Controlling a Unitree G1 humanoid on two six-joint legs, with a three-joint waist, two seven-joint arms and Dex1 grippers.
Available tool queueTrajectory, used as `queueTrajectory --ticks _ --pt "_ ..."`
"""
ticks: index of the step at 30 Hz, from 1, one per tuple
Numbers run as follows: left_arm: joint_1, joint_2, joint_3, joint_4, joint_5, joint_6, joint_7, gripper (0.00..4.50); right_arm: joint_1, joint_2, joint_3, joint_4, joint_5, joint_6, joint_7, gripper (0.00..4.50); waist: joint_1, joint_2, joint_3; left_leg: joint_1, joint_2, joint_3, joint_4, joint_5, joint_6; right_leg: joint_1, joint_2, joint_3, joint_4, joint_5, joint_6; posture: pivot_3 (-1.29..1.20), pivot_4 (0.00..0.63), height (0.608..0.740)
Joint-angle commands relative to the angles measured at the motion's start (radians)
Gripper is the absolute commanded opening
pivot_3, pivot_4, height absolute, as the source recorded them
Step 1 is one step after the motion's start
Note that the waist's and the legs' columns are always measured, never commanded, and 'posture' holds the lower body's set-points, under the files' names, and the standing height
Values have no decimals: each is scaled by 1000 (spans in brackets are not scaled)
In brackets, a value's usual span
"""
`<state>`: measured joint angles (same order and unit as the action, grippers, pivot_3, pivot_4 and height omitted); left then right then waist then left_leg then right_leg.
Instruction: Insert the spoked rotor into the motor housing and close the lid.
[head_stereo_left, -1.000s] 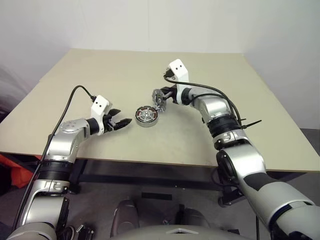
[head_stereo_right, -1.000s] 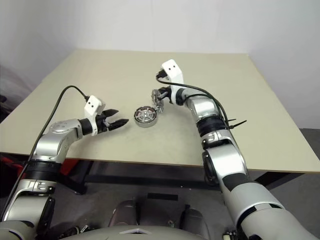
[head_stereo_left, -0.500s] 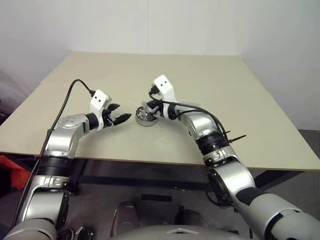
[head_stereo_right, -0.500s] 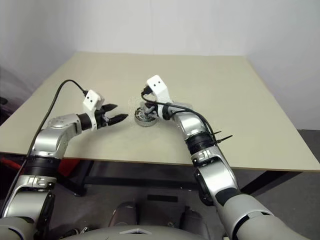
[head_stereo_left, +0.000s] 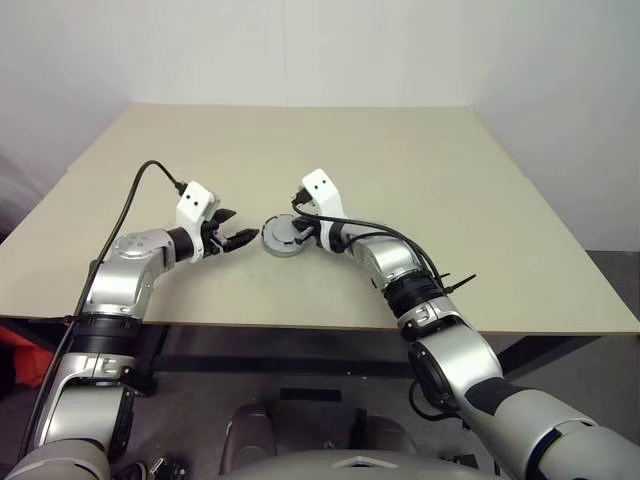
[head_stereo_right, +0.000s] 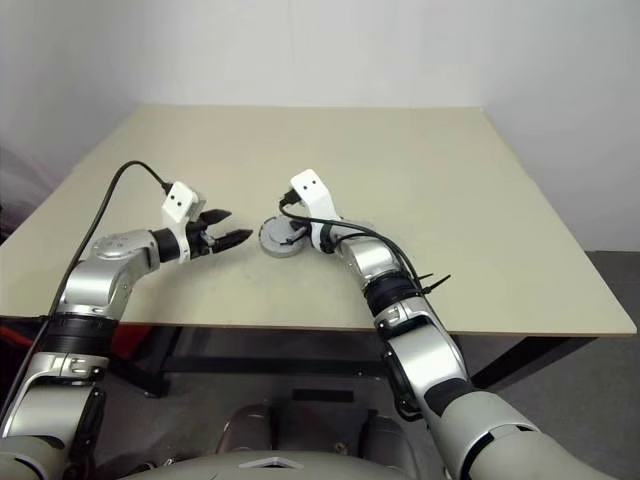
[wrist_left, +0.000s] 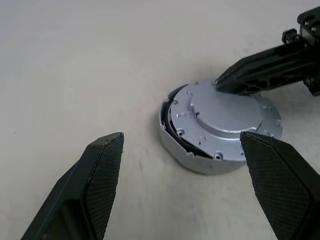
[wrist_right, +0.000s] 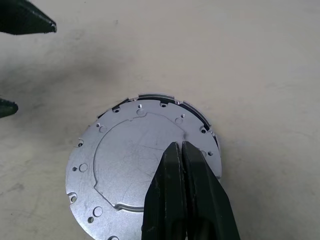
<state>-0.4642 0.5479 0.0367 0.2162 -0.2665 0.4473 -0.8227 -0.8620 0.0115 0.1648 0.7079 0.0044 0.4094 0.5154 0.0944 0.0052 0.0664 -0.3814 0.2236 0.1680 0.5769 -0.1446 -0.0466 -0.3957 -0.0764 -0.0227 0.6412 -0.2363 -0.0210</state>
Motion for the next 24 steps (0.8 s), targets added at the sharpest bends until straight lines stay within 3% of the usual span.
queueTrajectory --ticks 1,5,12,17,24 --pt "-3 16 25 -41 -9 -1 9 3939 -12 40 5 64 -3 -50 -17 42 0 0 0 0 0 0 0 0 0 0 0 0 0 0 0 0 0 740" --pt "2 18 28 -45 -12 3 14 3939 21 65 36 119 -36 -158 -17 42 -1 0 0 1 0 0 0 0 0 0 0 0 0 0 0 0 0 740" --pt "25 33 35 -38 -17 -2 4 3939 26 59 -8 42 8 -366 38 42 -1 0 0 -1 0 0 0 0 0 -2 0 0 0 0 0 0 0 740" --pt "34 57 15 -23 1 -24 -22 3939 46 29 -23 -108 70 -355 135 42 -1 0 0 -4 0 0 0 0 0 -4 0 0 0 0 0 0 0 740" --pt "63 85 9 7 19 -52 -55 3939 105 -44 19 -197 37 -353 173 42 0 0 0 -4 0 0 -1 0 0 -3 1 0 -1 0 -1 0 0 740"
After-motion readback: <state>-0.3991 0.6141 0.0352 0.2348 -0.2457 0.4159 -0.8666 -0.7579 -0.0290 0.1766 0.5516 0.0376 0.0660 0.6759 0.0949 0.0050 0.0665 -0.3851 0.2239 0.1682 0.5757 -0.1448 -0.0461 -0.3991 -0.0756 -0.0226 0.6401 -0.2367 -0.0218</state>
